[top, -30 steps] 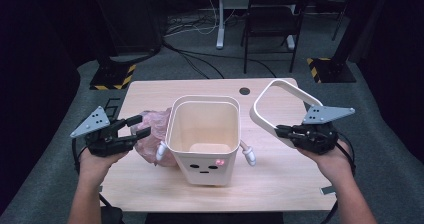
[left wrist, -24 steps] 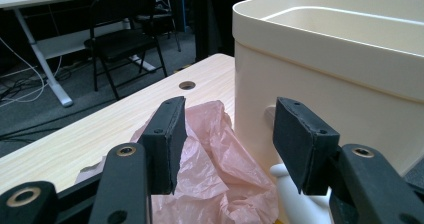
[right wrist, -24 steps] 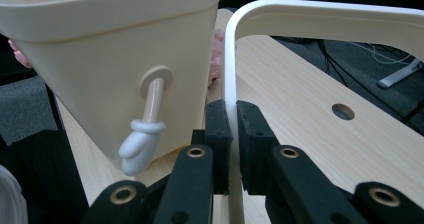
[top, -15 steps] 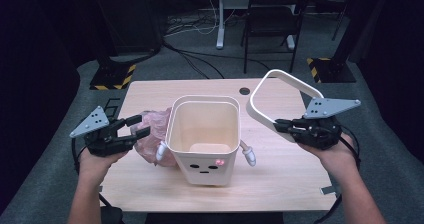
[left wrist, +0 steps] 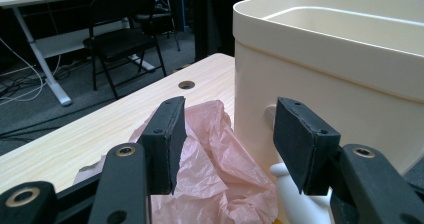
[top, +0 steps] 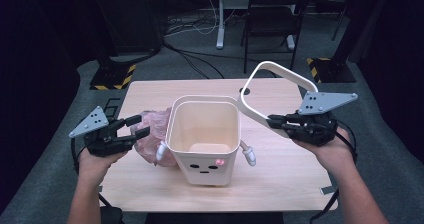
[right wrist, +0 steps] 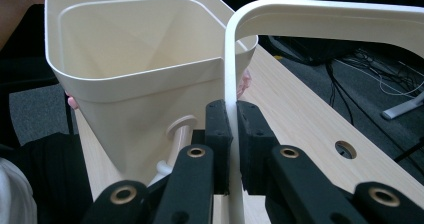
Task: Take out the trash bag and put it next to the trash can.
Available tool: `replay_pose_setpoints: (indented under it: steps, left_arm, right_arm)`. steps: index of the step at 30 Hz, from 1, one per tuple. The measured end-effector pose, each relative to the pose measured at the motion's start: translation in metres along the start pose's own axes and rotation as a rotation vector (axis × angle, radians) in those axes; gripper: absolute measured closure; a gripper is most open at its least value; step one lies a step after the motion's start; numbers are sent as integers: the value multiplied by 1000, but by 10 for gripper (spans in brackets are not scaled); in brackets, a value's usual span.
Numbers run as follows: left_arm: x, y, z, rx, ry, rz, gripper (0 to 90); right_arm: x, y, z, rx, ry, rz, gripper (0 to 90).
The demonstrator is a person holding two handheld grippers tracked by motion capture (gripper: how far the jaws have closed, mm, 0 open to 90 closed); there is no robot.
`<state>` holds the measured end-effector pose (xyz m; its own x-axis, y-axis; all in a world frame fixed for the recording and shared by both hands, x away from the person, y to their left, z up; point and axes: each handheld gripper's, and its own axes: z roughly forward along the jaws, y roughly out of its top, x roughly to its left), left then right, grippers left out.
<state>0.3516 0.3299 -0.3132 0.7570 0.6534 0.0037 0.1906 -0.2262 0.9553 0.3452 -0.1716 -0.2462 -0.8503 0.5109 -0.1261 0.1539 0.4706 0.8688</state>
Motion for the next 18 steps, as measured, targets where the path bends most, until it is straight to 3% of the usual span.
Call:
replay_pose_setpoints:
  steps: [9, 18]
  left_arm:
    - [0, 0, 0, -1, 1, 1, 465]
    - [1, 0, -2, -7, 2, -1, 465]
  right_arm:
    - [3, 10, -4, -11, 26, -17, 843]
    - [13, 22, 2, -9, 71, -58, 842]
